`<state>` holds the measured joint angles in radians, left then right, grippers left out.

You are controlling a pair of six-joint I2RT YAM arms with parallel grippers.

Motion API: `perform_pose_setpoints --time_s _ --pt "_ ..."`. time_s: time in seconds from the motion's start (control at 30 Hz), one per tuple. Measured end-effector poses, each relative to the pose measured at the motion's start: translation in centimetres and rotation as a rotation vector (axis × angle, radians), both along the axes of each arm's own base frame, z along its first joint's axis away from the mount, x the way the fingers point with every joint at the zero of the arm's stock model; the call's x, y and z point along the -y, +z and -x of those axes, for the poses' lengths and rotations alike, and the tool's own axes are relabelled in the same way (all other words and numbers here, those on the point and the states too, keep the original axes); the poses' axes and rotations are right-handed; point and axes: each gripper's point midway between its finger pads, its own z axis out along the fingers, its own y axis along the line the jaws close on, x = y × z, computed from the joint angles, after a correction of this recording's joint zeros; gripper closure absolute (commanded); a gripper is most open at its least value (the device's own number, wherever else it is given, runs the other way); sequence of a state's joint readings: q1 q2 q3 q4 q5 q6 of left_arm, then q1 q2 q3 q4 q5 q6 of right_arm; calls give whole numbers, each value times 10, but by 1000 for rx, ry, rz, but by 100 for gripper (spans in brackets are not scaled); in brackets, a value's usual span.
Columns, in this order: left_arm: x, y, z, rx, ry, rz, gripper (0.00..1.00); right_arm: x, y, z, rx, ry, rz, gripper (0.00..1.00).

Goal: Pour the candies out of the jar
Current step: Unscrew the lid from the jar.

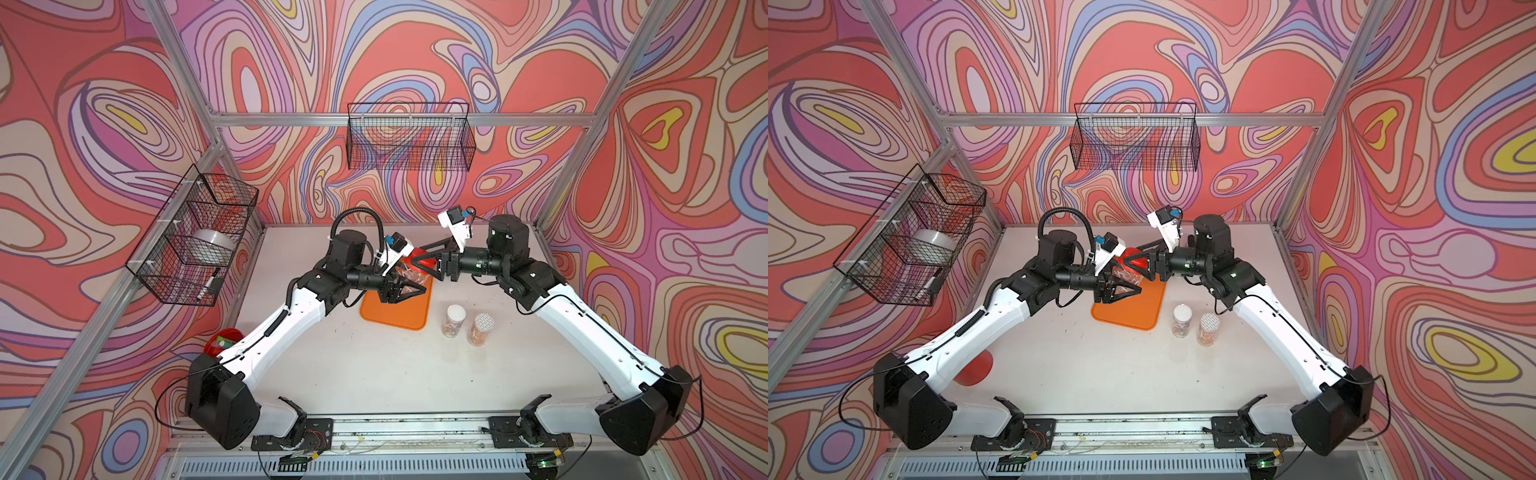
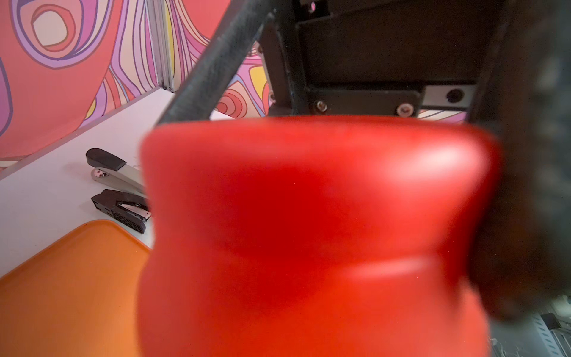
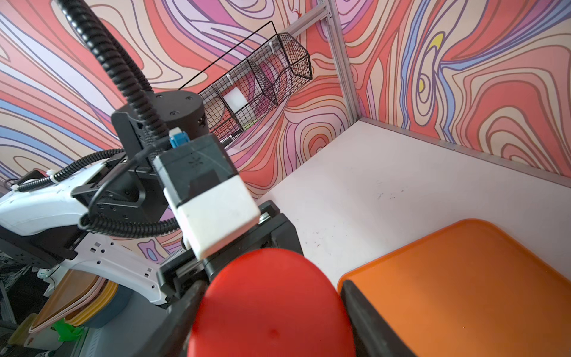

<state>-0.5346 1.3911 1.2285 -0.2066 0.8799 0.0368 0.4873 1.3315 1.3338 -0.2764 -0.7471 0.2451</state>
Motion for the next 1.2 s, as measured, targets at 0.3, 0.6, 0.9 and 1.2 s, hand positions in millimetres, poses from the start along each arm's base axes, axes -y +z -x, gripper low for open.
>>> perform_pose_setpoints --time_s 0.3,0.6,0.9,1.2 --pt "-10 -5 -26 27 135 -38 100 10 -11 -25 -100 -190 27 5" --pt "-19 -17 -46 45 250 -94 100 16 -15 -49 -188 -336 17 8" --pt "-18 -26 -50 35 265 -119 100 2 -32 -55 -237 -332 30 11" --pt "-18 -26 -49 35 261 -117 100 -2 -20 -58 -212 -325 -16 25"
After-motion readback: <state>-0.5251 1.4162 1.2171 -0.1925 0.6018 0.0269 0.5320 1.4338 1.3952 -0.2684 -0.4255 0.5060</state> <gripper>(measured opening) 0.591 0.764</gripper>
